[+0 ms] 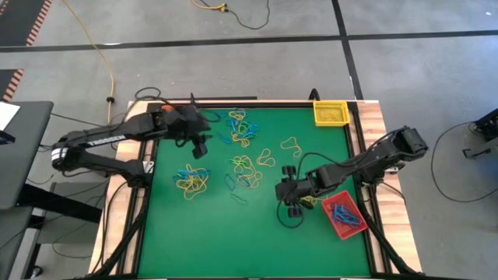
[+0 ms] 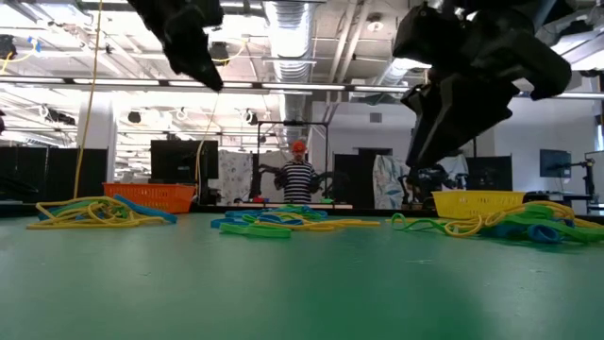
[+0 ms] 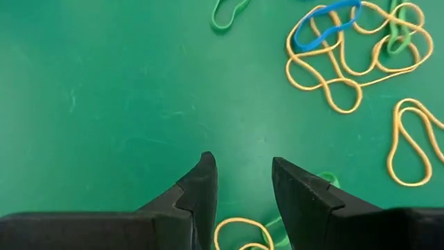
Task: Sort rubber bands into baskets
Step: Put the green rubber band into the orange bin
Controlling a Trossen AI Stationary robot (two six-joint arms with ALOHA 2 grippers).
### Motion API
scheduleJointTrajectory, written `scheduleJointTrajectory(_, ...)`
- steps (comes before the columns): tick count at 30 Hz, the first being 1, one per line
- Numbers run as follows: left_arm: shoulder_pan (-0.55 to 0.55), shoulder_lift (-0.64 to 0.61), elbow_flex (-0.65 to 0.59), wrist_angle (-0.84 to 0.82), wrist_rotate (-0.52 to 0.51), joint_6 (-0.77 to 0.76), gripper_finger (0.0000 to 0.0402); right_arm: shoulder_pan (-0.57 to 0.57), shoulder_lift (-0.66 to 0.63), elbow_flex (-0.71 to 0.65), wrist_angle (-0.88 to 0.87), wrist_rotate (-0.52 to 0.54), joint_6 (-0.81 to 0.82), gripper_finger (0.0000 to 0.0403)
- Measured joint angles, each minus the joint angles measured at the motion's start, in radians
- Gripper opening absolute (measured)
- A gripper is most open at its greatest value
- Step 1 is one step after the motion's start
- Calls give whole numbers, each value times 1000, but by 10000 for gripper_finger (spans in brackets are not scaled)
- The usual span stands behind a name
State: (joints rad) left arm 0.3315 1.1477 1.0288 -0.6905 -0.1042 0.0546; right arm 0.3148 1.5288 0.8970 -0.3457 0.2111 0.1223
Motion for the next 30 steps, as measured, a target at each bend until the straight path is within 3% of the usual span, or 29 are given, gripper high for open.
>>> scheduleJointTrajectory(5,-49,112,-5,-4,130,-23,124,7,-2,0,24,0,-9,166)
scheduleJointTrajectory(9,-155,240,-5,21,225,0,124,14,-3,0,40,0,-29,166)
scheduleJointTrajectory(20,-441,563,-6,274,221,104,124,15,-3,0,48,0,-47,166)
scheduleJointTrajectory(26,-516,628,-5,350,79,145,124,15,-3,0,49,0,-44,166)
scheduleJointTrajectory(30,-517,635,-5,359,91,143,124,16,-3,0,52,0,-44,166)
